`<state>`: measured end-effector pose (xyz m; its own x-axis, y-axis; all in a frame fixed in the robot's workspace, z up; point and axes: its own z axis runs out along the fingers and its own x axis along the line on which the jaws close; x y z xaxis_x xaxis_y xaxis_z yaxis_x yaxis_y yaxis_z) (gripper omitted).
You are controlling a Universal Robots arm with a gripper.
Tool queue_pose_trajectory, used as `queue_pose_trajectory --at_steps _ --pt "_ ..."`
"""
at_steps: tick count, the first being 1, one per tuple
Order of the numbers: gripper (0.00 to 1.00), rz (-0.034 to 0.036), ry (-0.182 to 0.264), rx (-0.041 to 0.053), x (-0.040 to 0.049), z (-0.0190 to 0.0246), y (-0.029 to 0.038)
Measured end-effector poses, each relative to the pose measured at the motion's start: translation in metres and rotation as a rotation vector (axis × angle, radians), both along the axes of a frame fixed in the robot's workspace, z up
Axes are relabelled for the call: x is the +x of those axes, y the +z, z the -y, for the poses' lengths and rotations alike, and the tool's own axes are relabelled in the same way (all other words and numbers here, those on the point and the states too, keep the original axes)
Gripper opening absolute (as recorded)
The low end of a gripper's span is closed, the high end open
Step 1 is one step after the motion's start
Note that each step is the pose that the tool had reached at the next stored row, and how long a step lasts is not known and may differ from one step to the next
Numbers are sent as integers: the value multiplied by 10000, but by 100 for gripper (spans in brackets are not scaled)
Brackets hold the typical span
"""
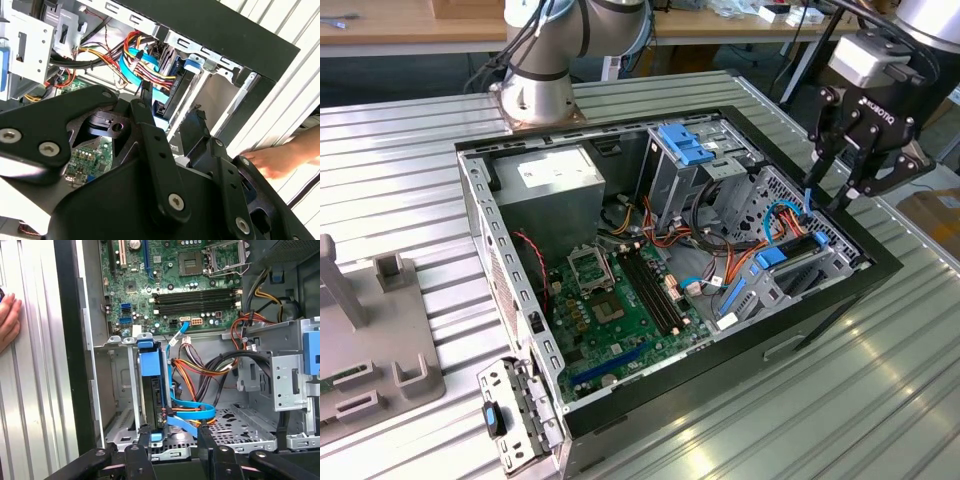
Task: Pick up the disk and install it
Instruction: 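Insert the second disk wire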
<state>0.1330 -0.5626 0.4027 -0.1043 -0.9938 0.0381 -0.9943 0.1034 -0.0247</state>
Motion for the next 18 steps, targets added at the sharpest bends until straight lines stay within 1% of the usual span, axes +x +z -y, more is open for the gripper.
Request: queue_pose_trajectory --at_steps 2,3,4,7,8,9,11,13,15,18 --pt "49 0 1 6 1 61 -1" --pt "49 0 1 7 1 75 -3" --pt "49 1 1 5 -11 75 -16" --pt "49 1 1 -1 -26 76 -108" --pt "49 1 1 -4 -27 76 -127" --pt "49 1 0 -4 -32 76 -162" --pt "49 1 1 -4 -55 77 -265" --pt "49 1 1 -4 -73 80 -313" --pt "49 1 2 -6 -84 82 -343" --pt "49 1 1 -5 -86 82 -346"
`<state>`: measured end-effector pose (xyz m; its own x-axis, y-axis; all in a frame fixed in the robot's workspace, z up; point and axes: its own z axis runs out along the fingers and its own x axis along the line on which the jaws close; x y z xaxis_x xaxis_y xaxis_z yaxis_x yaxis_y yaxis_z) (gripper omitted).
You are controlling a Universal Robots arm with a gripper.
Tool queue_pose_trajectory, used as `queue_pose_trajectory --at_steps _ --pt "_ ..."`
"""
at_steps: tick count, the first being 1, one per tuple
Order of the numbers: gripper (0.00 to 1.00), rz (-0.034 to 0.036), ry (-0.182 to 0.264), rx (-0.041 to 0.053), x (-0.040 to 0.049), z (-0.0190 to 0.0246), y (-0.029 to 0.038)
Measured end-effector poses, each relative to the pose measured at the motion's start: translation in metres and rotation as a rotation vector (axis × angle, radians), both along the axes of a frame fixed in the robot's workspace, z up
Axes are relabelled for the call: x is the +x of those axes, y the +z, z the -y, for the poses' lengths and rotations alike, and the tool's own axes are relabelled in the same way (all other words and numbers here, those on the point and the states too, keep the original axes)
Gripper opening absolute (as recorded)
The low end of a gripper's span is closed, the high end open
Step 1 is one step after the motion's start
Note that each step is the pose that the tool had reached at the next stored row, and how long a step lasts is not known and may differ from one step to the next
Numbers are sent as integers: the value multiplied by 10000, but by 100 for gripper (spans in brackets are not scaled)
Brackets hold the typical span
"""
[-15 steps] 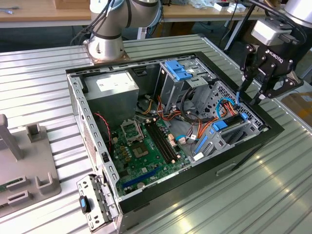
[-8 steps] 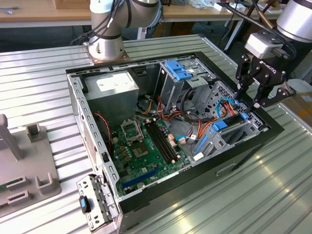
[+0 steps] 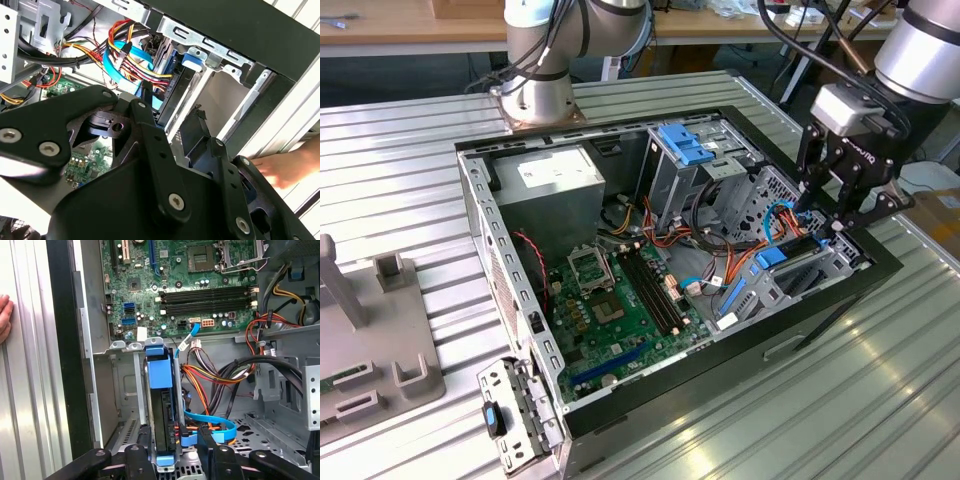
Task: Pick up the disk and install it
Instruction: 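Insert the second disk wire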
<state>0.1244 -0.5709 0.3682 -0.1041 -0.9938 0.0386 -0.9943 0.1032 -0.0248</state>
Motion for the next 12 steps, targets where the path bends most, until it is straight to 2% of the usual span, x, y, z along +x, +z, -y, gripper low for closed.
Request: queue_pose_trajectory --at_steps 4,5,6,7,8,9,12 --pt "48 0 0 1 0 0 -1" --pt "42 0 -1 1 0 0 -1" --pt "29 0 0 1 0 0 -1" --pt "29 0 0 1 0 0 -1" --pt "23 0 0 2 0 0 -1" --pt "11 0 -1 5 0 1 -2" --pt "11 0 0 4 0 1 -1"
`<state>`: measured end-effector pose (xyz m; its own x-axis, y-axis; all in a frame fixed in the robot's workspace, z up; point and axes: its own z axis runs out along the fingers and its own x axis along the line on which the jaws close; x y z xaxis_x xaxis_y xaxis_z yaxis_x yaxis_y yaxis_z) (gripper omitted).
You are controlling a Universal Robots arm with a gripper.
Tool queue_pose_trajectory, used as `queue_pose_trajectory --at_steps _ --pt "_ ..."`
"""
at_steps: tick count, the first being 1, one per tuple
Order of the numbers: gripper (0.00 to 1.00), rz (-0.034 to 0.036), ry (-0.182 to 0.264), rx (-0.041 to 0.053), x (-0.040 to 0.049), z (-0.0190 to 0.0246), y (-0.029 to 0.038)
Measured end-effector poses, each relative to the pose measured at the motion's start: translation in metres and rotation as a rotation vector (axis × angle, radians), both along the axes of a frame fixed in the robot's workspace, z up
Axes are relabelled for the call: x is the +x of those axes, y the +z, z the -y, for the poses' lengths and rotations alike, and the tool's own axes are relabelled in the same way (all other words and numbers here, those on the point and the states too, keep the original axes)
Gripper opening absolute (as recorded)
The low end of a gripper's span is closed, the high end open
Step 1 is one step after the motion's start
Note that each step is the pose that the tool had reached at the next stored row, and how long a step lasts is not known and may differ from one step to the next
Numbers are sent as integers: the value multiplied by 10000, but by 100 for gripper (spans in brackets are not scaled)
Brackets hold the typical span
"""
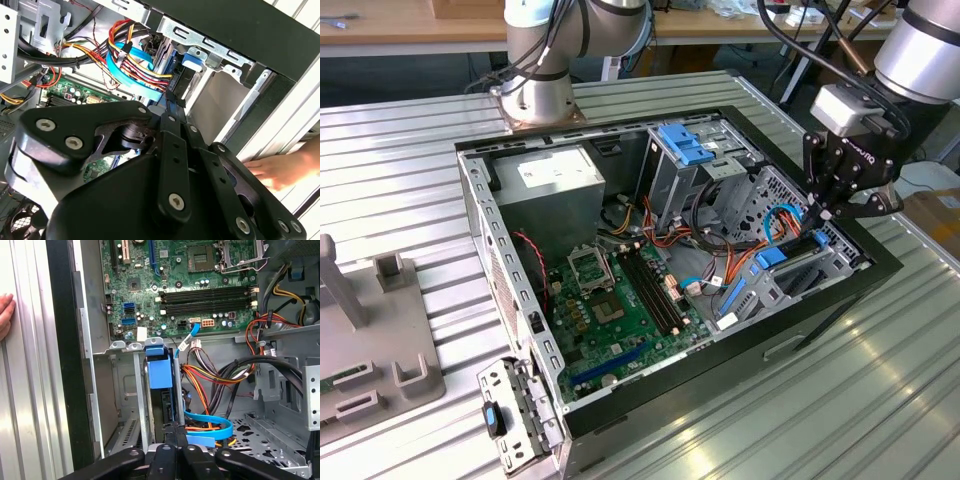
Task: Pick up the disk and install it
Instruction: 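Insert the second disk wire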
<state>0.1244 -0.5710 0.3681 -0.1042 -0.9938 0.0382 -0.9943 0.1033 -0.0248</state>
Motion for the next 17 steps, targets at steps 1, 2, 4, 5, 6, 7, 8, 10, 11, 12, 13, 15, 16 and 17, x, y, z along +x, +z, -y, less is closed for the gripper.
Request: queue_pose_trajectory --at_steps 1,2,4,5,6,7,8,10,11,12,13,15,16,17 --pt "11 0 0 1 0 0 0" --pt "11 0 0 0 0 0 0" --pt "11 0 0 1 0 0 0" --pt "11 29 2 13 -11 1 -1" --pt "11 51 11 22 -19 1 -1" --pt "11 73 43 47 -28 1 -1" --pt "11 82 150 125 -31 0 0" --pt "11 109 259 169 -38 0 -1" --pt "11 126 280 176 -44 0 -1" --pt "11 164 314 183 -61 0 -1" --pt "11 175 331 183 -71 1 -1" --pt "11 176 332 182 -71 0 0" --pt "11 176 332 182 -71 0 0" --pt "11 176 332 183 -71 0 0"
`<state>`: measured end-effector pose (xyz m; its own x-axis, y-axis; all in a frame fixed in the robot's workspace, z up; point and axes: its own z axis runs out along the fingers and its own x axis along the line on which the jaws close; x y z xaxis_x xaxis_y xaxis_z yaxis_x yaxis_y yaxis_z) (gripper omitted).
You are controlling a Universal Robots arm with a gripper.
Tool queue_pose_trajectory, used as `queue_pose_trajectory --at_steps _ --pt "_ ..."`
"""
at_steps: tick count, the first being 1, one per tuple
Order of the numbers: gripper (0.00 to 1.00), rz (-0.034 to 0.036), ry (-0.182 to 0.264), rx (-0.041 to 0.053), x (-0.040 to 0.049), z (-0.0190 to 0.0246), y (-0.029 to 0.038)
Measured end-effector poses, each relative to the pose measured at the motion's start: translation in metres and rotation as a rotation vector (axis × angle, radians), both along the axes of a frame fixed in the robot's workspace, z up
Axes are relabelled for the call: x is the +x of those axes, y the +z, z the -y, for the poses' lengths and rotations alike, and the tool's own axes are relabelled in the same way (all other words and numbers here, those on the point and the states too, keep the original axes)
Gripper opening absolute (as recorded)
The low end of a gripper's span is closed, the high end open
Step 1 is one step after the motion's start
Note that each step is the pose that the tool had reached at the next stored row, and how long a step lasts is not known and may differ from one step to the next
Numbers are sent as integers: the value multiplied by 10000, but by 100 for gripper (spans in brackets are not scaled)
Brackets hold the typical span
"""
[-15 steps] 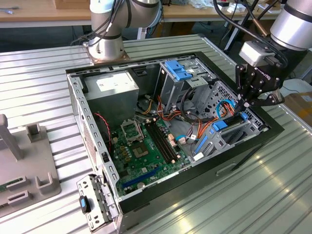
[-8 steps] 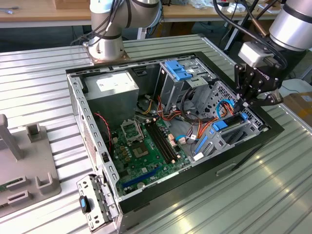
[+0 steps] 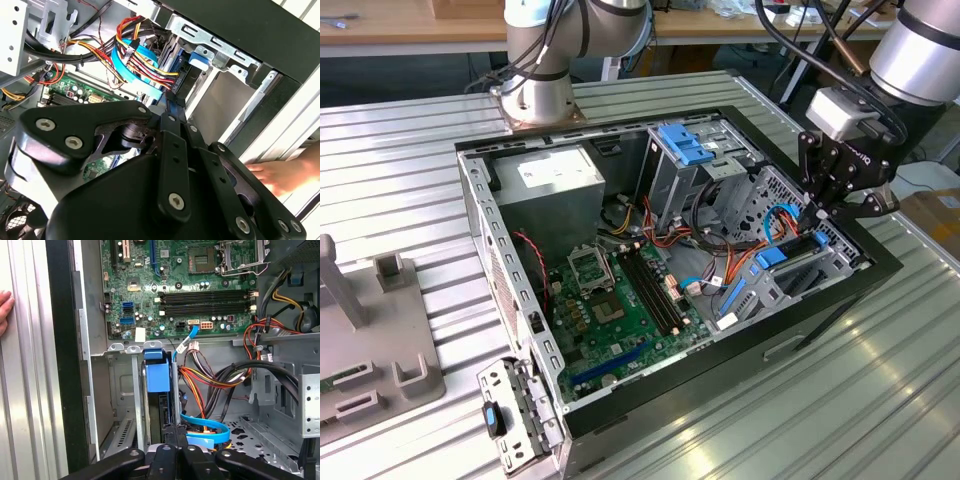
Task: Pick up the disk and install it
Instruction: 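Insert the second disk wire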
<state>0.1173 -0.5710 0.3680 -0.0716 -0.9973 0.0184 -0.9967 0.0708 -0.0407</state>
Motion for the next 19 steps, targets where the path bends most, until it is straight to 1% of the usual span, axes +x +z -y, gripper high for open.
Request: queue_pose_trajectory --at_steps 10,11,12,15,16,19 --pt "11 -1 1 0 0 0 0" --pt "16 -1 1 -1 0 0 0" --pt "16 0 2 0 0 0 0" --pt "36 -1 1 0 0 0 0" --pt "36 -6 0 6 5 1 -3" --pt "36 -106 -204 8 9 2 -29"
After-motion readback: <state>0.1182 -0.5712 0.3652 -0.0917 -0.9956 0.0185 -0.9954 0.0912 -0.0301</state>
